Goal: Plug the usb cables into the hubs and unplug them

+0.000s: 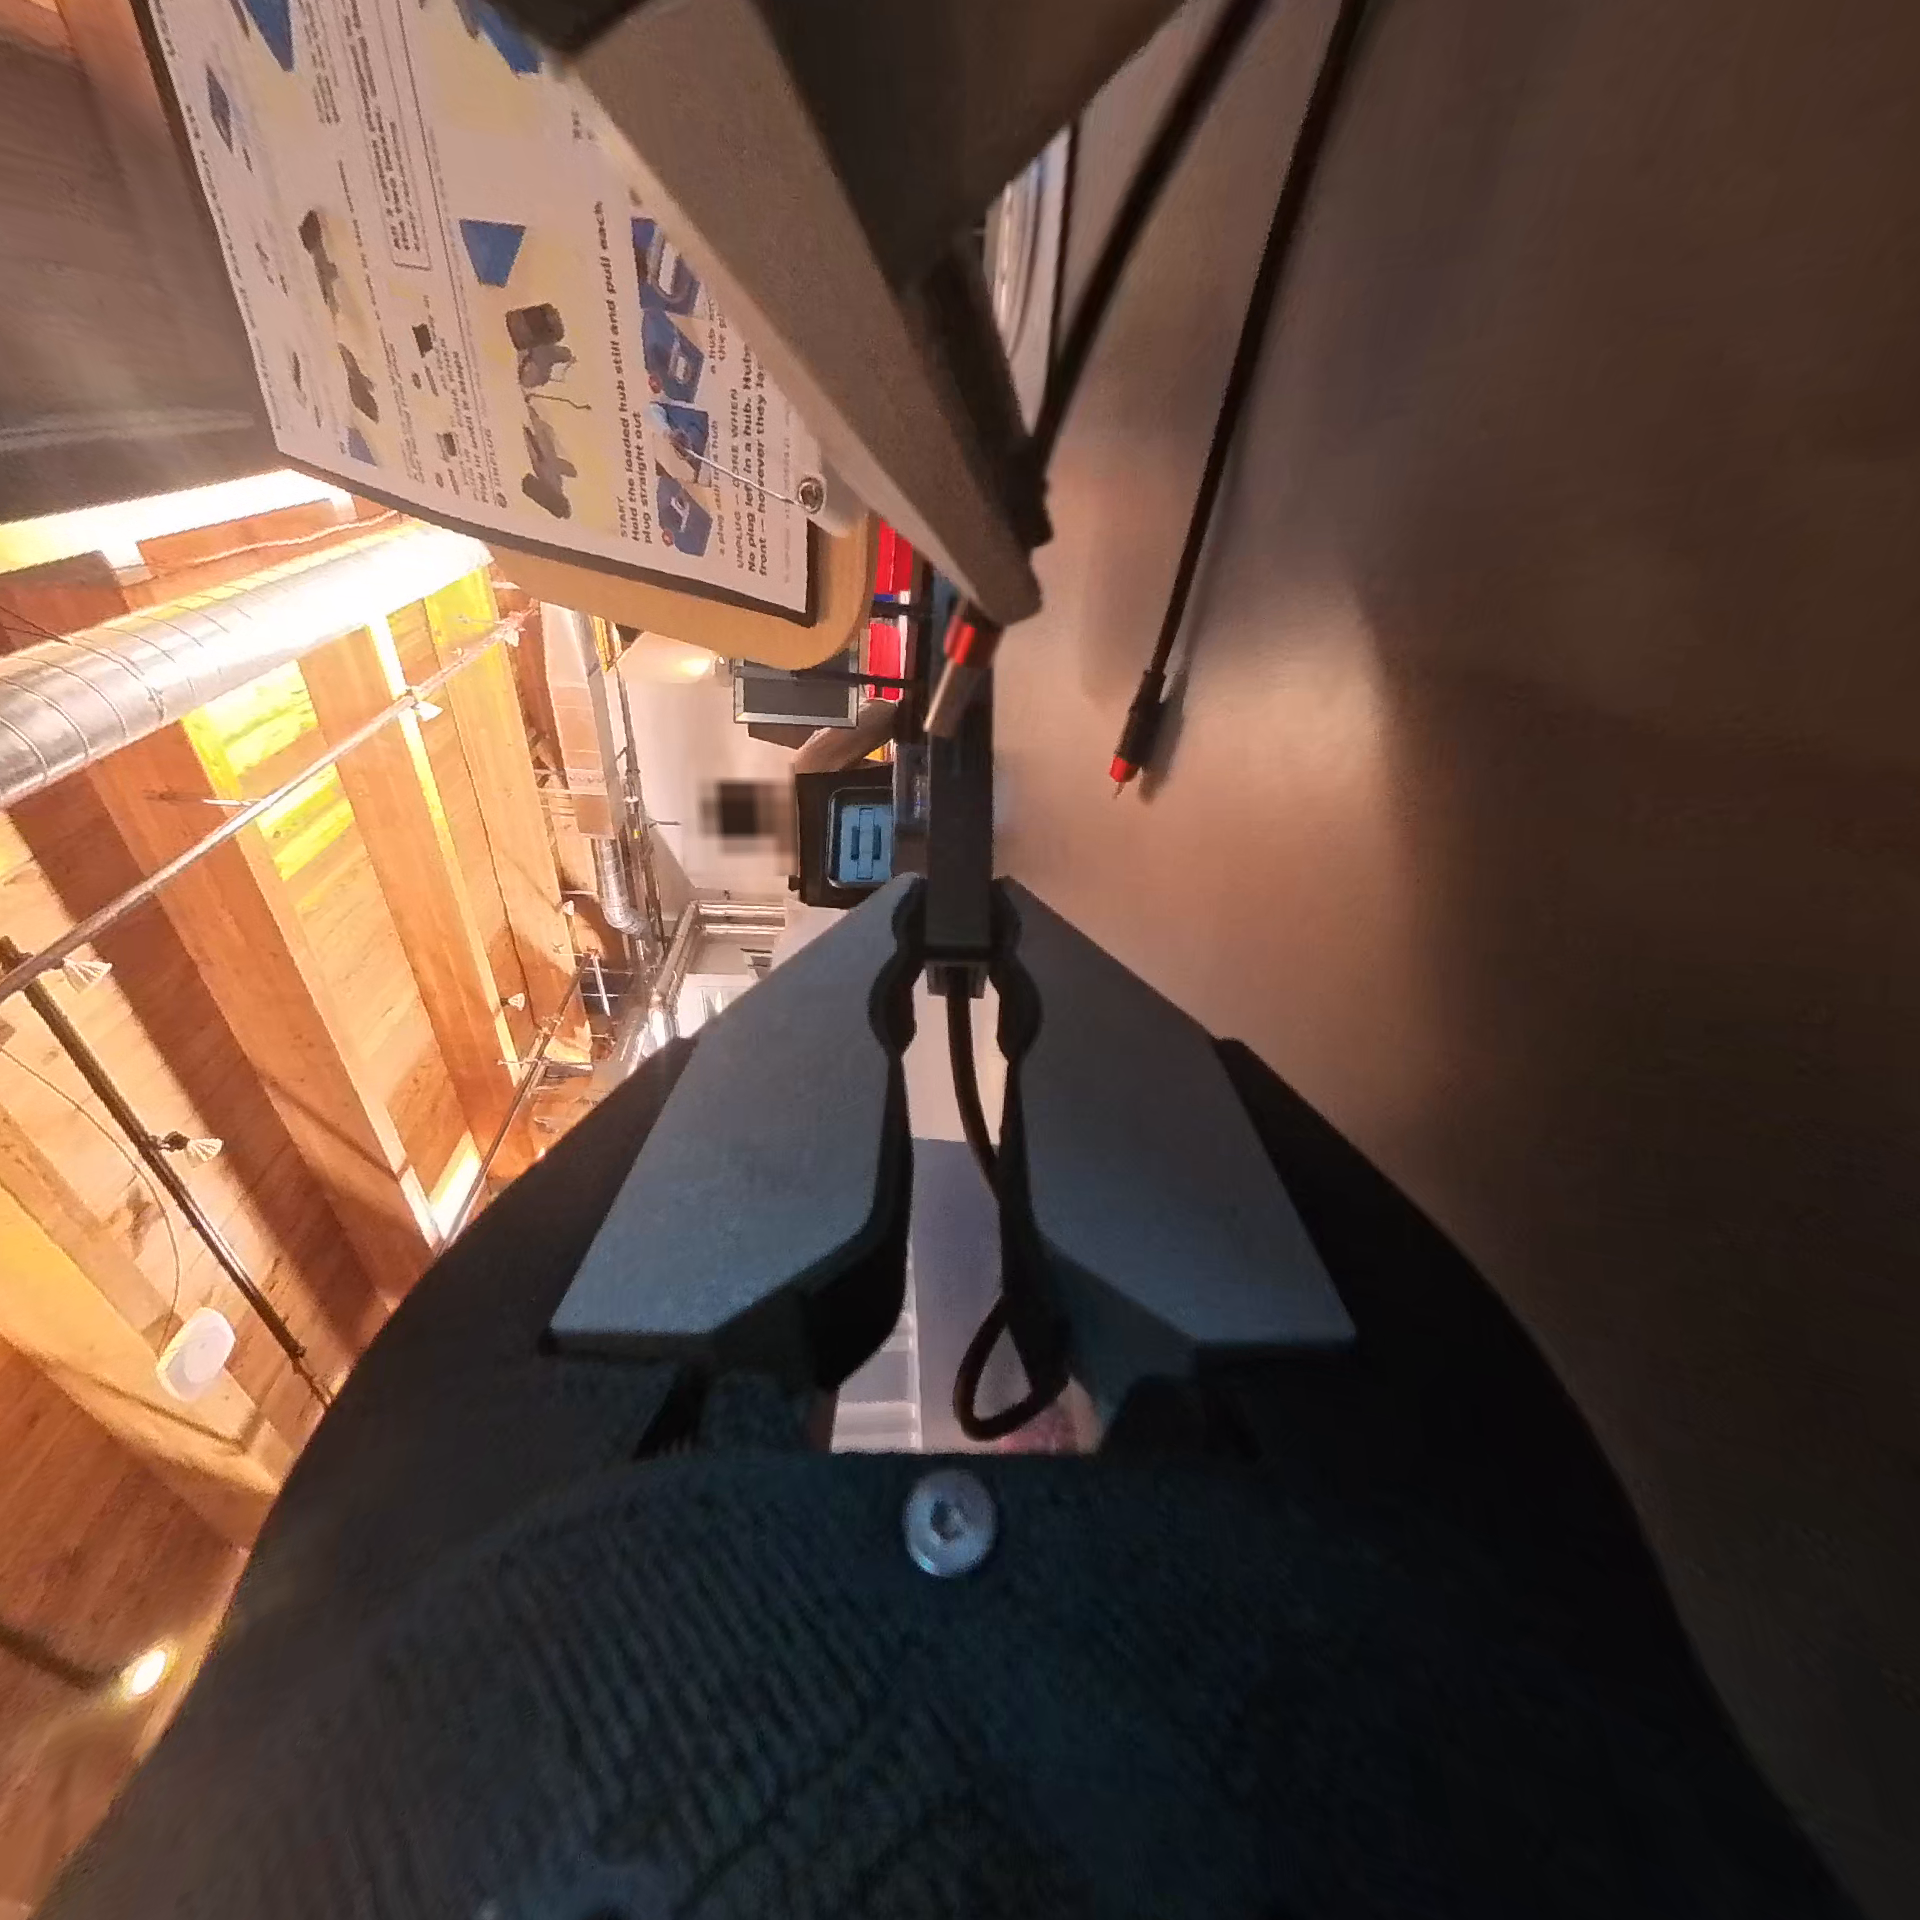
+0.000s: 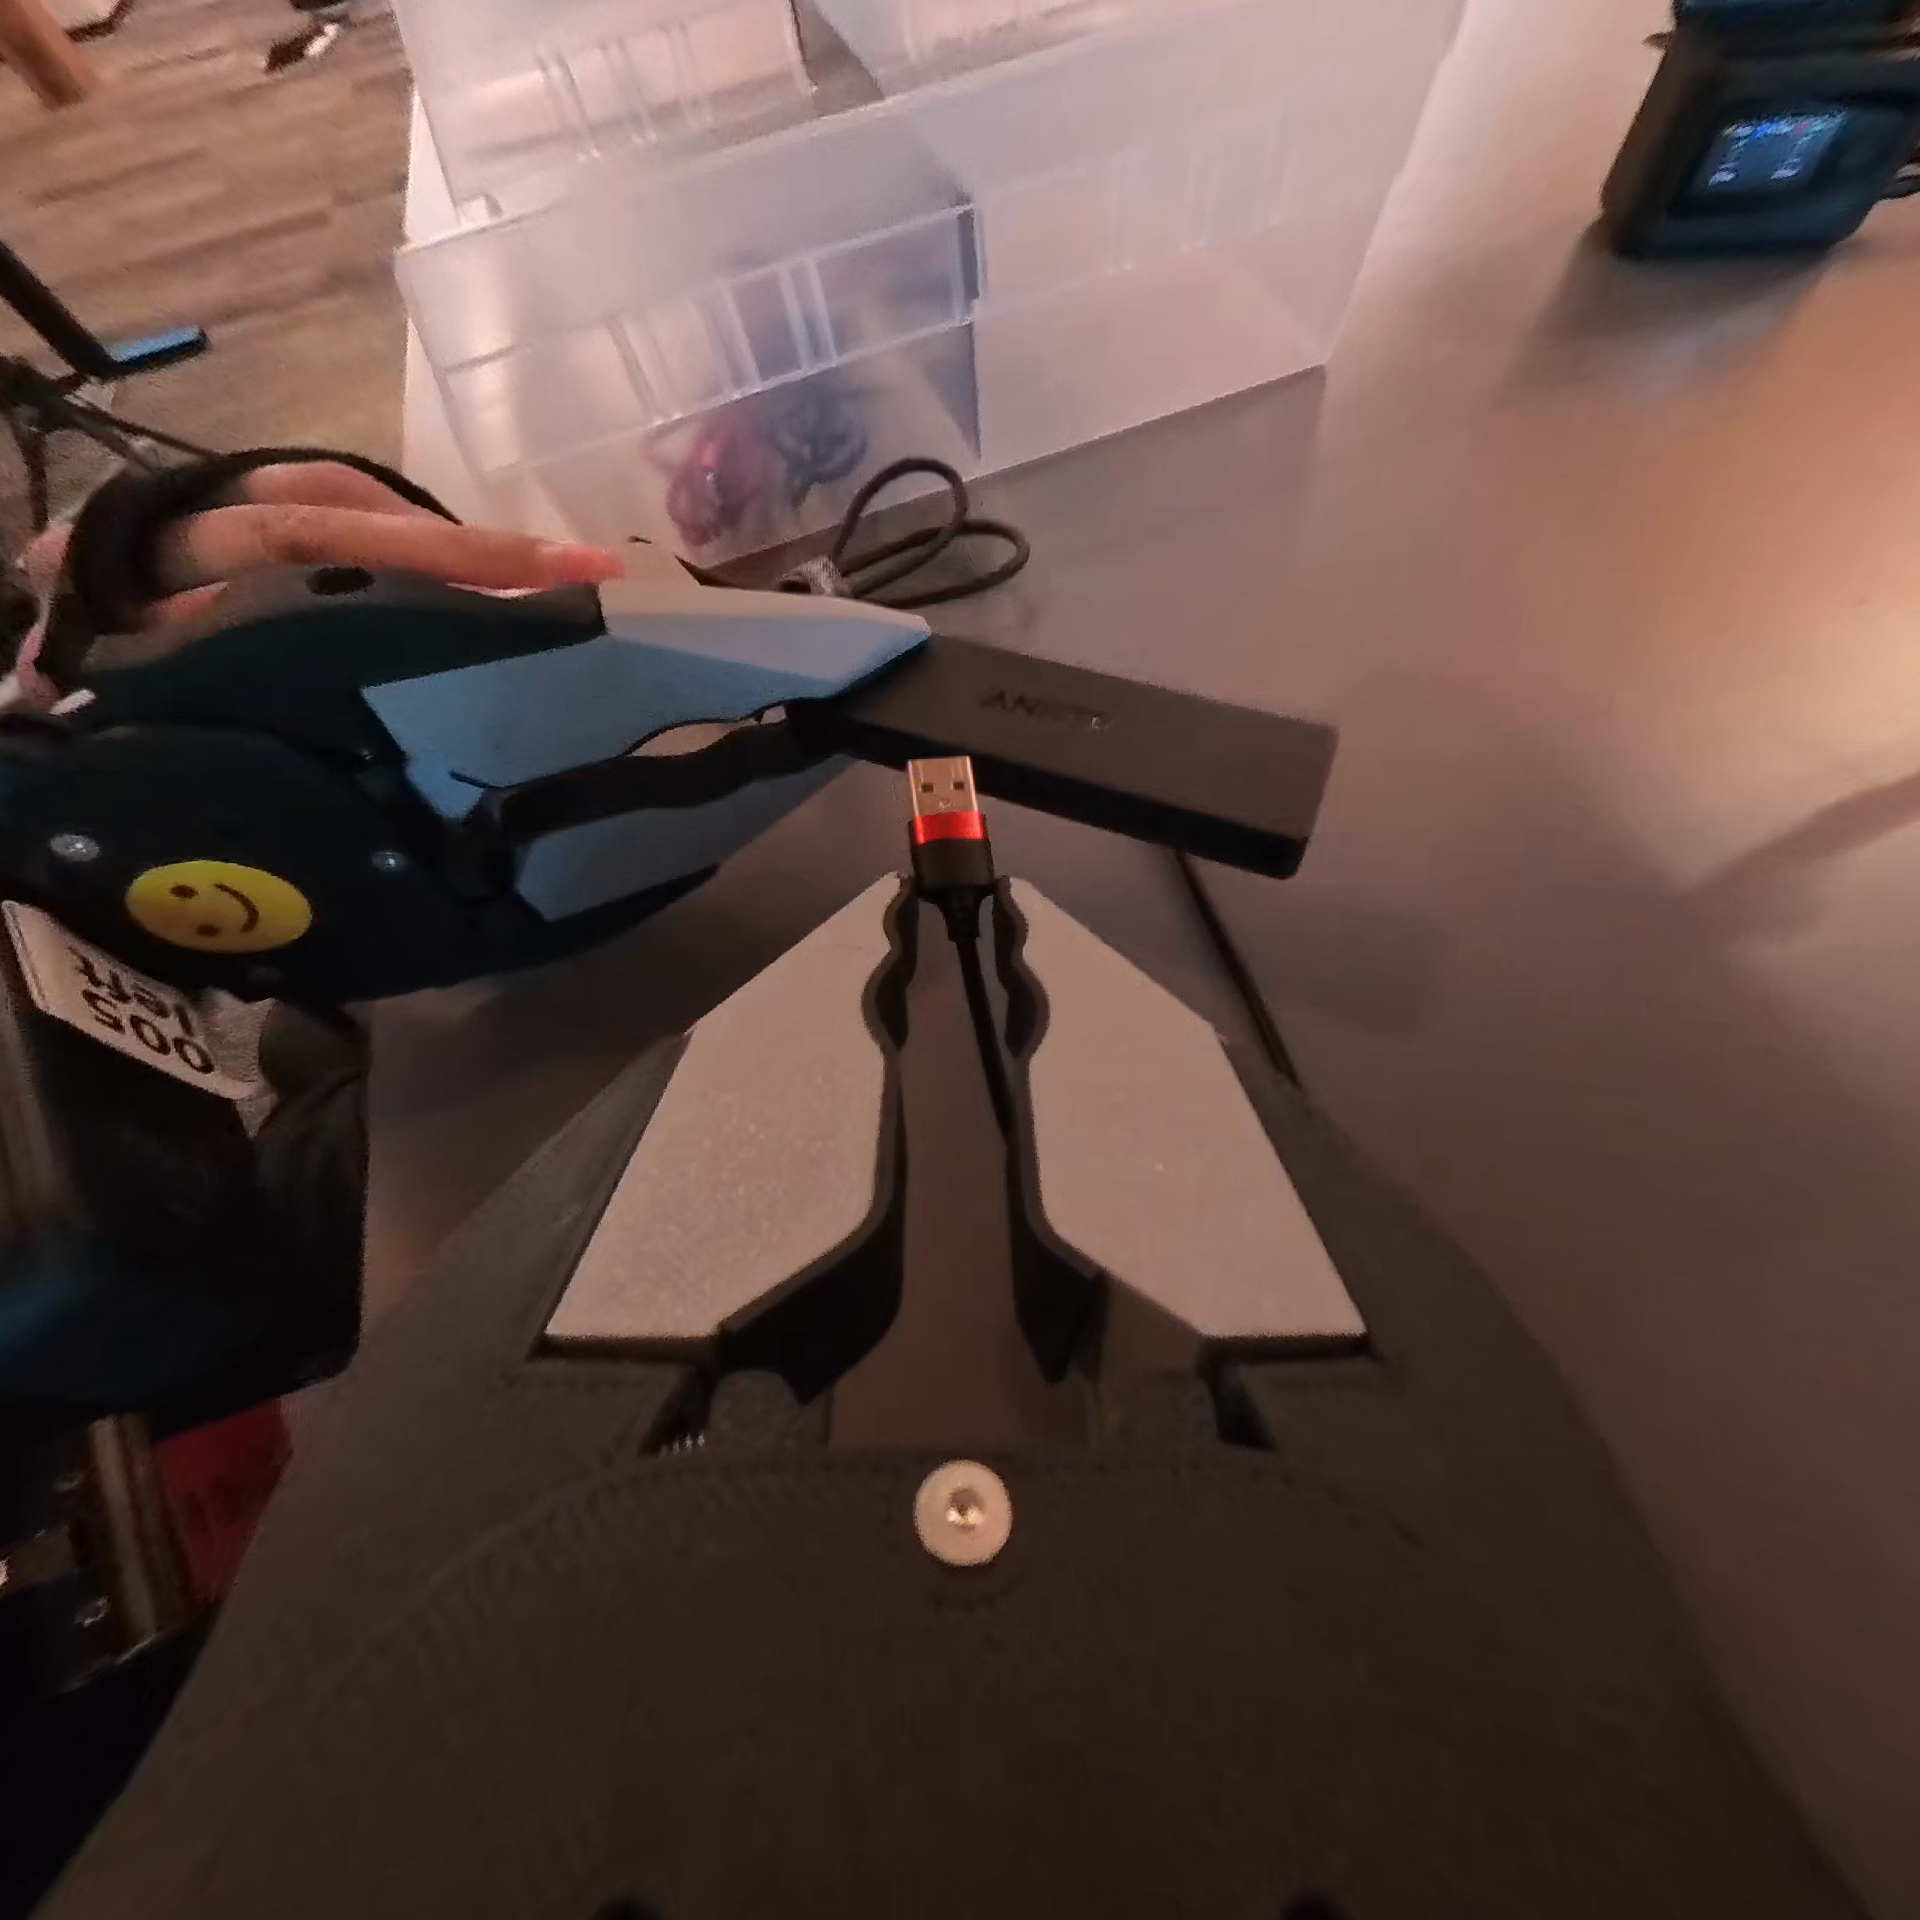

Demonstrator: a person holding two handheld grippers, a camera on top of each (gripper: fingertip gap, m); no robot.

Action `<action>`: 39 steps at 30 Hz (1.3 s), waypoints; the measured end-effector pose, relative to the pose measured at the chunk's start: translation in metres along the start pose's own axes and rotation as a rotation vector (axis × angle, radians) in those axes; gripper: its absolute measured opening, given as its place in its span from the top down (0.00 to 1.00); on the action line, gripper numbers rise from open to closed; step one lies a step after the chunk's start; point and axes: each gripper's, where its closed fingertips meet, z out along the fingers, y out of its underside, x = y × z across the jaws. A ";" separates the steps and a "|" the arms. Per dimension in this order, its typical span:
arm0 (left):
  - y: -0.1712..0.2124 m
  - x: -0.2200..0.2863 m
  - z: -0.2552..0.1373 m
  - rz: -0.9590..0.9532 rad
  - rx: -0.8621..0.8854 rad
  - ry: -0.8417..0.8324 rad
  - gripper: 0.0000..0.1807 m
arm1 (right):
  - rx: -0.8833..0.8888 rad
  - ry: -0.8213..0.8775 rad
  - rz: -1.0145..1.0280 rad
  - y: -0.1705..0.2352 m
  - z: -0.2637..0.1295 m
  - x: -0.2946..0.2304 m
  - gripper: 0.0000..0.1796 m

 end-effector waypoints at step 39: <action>-0.002 0.018 0.002 0.011 0.015 0.082 0.96 | -0.240 0.134 -0.339 0.041 0.003 0.017 0.85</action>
